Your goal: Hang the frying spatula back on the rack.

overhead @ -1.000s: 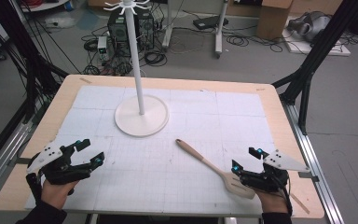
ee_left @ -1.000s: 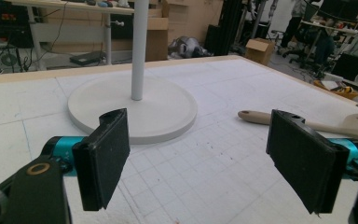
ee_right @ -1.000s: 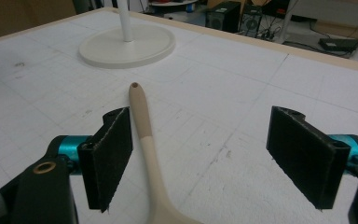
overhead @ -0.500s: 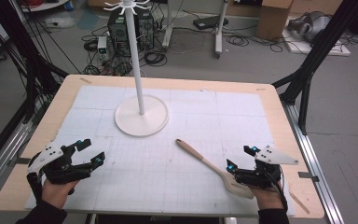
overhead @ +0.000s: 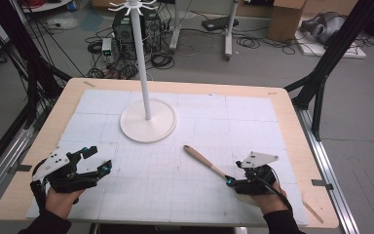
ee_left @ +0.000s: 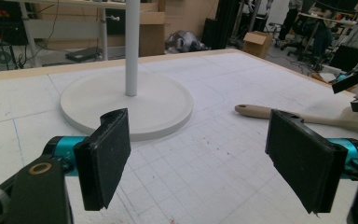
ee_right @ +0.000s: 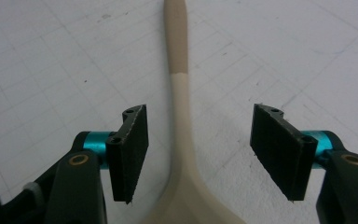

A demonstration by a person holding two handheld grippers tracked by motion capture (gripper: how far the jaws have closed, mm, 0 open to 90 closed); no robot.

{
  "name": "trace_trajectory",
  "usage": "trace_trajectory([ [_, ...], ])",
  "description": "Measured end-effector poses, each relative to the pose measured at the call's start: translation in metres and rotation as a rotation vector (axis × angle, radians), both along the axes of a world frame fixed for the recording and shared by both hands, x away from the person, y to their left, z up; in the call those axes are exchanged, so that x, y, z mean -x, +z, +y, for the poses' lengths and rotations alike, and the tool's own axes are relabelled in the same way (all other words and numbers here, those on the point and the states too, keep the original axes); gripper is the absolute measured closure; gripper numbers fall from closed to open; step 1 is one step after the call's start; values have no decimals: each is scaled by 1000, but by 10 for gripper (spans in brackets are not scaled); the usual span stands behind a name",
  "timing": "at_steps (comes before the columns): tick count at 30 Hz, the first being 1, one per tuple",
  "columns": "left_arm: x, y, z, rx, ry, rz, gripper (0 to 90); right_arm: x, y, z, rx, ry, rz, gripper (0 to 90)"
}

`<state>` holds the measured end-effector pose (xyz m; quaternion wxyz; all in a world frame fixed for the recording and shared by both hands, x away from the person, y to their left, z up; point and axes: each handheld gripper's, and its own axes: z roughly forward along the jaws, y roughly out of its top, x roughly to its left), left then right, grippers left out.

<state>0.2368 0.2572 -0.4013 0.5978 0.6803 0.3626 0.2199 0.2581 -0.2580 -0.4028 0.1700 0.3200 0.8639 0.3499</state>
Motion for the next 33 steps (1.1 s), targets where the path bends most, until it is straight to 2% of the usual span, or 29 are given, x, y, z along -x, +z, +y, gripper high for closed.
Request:
trace_trajectory([
  [1, 0, 0, 0, 0, 0, 0, 225, 0, 0, 0, 0, 0, 0, 370],
  [4, 0, 0, 1, 3, 1, 0, 225, -9, -1, 6, 31, 12, 46, 386],
  [7, 0, 0, 0, 4, 0, 1, 226, -13, -3, 10, 53, 20, 65, 387],
  [9, 0, 0, 0, 2, 0, 1, 226, -17, -5, 16, 88, 35, 92, 401],
  [11, 0, 0, 0, 3, 0, 3, 226, -18, -6, 18, 95, 41, 99, 410],
  [14, 0, 0, 0, 3, -1, 4, 227, -23, -11, 23, 133, 42, 137, 438],
  [17, 0, 0, 1, 4, -1, 3, 228, -25, -13, 25, 152, 38, 153, 455],
  [21, 0, 0, 0, 2, 0, 4, 228, -29, -16, 26, 187, 51, 169, 532],
  [25, 0, 0, 0, 1, 0, 5, 229, -31, -19, 26, 190, 61, 189, 581],
  [26, 0, 0, 0, -1, 0, 5, 229, -31, -19, 26, 185, 65, 201, 632],
  [27, 0, 0, 0, -1, 0, 5, 229, -31, -19, 26, 185, 65, 201, 632],
  [28, 0, 0, 0, -2, 0, 5, 229, -31, -19, 26, 179, 83, 208, 686],
  [33, 0, 0, 0, 0, -3, 6, 230, -32, -19, 25, 157, 76, 234, 724],
])
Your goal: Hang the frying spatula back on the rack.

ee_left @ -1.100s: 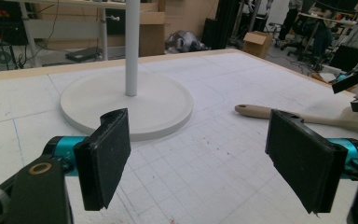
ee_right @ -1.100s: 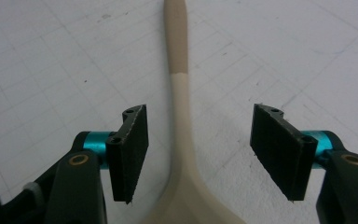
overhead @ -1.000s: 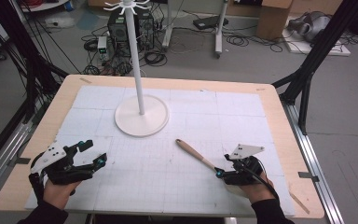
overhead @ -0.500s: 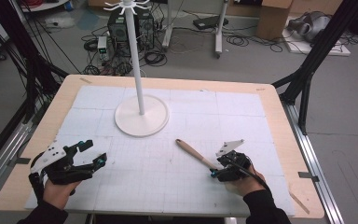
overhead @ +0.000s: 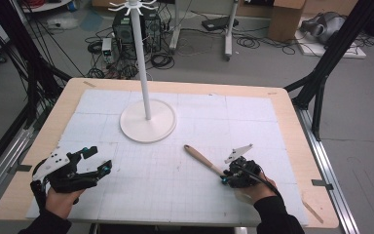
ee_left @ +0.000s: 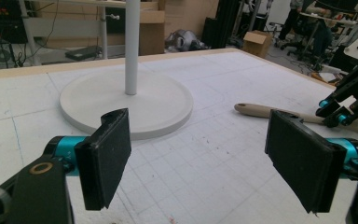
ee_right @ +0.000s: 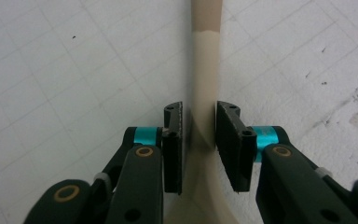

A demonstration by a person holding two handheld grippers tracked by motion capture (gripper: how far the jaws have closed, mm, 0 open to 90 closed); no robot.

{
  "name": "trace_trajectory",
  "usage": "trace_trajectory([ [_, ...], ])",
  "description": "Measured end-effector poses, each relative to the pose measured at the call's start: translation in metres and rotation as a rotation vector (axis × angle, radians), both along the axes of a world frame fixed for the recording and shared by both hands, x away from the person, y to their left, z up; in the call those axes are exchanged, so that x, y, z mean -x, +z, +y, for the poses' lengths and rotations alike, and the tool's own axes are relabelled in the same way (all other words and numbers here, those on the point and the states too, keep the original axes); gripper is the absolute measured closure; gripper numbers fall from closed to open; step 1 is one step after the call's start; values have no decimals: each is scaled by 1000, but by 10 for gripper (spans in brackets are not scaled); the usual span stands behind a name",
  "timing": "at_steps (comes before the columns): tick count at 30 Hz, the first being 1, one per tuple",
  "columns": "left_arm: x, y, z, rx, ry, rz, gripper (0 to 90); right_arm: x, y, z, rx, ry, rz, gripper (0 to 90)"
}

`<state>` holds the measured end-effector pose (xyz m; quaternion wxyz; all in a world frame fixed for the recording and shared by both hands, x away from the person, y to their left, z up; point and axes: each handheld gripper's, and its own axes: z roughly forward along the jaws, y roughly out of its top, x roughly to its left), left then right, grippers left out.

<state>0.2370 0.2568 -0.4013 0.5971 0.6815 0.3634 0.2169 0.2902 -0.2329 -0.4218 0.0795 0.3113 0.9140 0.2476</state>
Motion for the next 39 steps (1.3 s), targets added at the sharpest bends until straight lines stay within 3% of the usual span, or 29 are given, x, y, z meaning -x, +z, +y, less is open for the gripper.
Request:
trace_trajectory([
  [1, 0, 0, 0, 0, 0, 0, 230, -2, 0, -2, -13, -15, 14, 758],
  [6, 0, 0, 0, 0, 1, 0, 231, -3, -1, -2, -18, -25, 17, 763],
  [11, 0, 0, -1, -5, -3, 1, 231, 1, -1, -1, 2, 2, -13, 770],
  [19, -1, -1, -1, -6, 0, 4, 232, 5, -2, -1, -14, -33, -29, 776],
  [21, -1, -1, -1, -6, 2, 5, 231, 7, -3, -5, -57, -52, -32, 776],
  [25, -1, -1, -2, -5, 1, 6, 232, 8, -3, -8, -95, -57, -36, 776],
  [28, 0, 0, -3, -1, 3, 5, 232, 9, 3, -8, -134, -56, -61, 776],
  [29, 0, 1, -4, -2, 4, 6, 232, 9, 8, -7, -172, -56, -84, 776],
  [30, 0, 1, -4, -2, 4, 6, 230, 9, 8, -7, -172, -56, -84, 776],
  [31, 0, 2, -5, 7, 7, 6, 227, 10, 13, -4, -212, -54, -98, 775],
  [39, -4, 14, -14, 33, -2, 21, 218, 14, 26, 8, -303, -29, -167, 774],
])
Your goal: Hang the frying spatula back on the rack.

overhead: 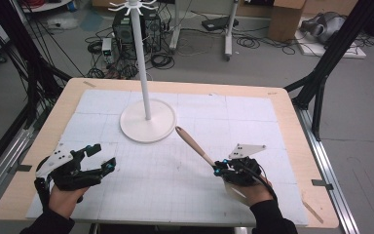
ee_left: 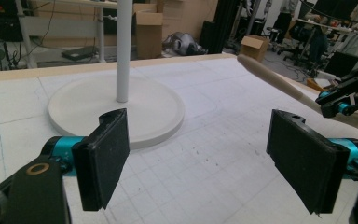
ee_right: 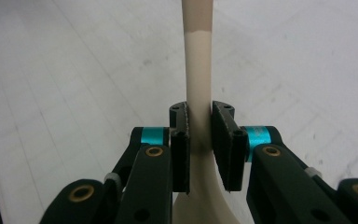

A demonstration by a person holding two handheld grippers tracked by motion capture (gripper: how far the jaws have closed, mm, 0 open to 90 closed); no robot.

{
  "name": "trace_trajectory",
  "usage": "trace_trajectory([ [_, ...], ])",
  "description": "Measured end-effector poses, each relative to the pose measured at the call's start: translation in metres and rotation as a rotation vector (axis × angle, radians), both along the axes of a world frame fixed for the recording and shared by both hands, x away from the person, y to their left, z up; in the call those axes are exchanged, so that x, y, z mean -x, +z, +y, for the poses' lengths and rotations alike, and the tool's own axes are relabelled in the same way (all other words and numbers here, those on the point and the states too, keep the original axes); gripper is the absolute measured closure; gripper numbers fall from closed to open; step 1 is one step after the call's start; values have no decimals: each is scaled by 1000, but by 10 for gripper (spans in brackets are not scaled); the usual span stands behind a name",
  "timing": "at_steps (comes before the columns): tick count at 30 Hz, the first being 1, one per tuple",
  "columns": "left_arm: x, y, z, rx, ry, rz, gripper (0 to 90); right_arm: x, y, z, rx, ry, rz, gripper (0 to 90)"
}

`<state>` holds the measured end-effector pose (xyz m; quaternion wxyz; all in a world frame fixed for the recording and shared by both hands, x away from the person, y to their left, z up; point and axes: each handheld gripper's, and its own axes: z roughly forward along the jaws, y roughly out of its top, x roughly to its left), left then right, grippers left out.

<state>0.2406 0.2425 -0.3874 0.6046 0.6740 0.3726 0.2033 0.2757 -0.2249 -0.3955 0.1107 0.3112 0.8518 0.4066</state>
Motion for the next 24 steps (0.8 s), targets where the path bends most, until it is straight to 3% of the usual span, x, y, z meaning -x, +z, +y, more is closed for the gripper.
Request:
trace_trajectory([
  [4, -4, 8, -7, 37, -31, 5, 234, 3, 12, 10, -69, 13, -53, 774],
  [8, -10, 16, -16, 55, -59, 8, 239, 4, 19, 22, -86, 20, -83, 774],
  [12, -21, 29, -34, 71, -100, 10, 245, 5, 24, 33, -102, 34, -104, 774],
  [21, -39, 38, -62, 108, -150, 46, 273, 9, 28, 41, -144, 38, -130, 773],
  [24, -47, 40, -76, 124, -168, 69, 275, 12, 31, 42, -180, 46, -140, 773],
])
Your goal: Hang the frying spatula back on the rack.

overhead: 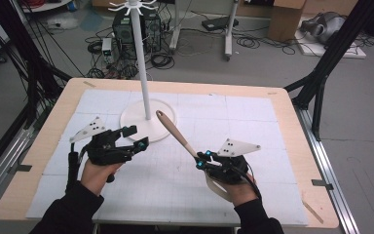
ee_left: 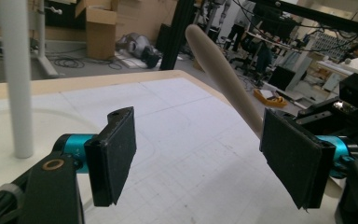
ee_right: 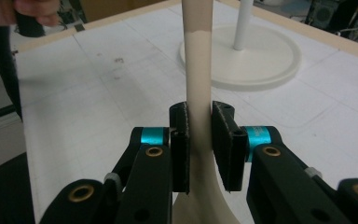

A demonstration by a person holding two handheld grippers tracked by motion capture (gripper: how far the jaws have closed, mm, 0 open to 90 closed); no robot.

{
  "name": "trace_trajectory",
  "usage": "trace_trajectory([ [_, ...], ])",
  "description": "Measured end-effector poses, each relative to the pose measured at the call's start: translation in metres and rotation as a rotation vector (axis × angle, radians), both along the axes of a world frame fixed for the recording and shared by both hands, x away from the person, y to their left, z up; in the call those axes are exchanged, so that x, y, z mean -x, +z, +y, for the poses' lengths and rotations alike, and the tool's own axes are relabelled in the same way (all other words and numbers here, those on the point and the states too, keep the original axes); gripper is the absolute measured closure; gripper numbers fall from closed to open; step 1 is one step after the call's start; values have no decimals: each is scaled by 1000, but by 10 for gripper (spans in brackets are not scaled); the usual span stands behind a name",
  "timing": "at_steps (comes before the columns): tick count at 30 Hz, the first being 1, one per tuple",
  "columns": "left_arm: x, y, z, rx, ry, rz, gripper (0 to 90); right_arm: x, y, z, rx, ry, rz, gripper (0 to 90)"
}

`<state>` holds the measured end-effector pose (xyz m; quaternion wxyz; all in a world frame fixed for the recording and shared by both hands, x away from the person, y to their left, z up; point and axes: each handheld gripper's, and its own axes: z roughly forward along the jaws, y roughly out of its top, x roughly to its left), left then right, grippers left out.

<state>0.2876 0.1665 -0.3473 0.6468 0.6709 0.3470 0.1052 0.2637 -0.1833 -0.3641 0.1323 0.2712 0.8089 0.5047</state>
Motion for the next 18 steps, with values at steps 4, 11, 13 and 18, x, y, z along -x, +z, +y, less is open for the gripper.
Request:
trace_trajectory([
  [4, -4, 1, -10, 11, -14, 11, 276, 3, 3, 3, -11, 10, -21, 773],
  [11, -6, 8, -25, 57, -64, 27, 296, 6, 5, 10, -9, 18, -37, 773],
  [13, -7, 10, -29, 67, -70, 33, 301, 7, 5, 11, -11, 19, -40, 773],
  [18, -9, 12, -36, 123, -51, 76, 329, 8, 5, 14, -13, 0, -44, 773],
])
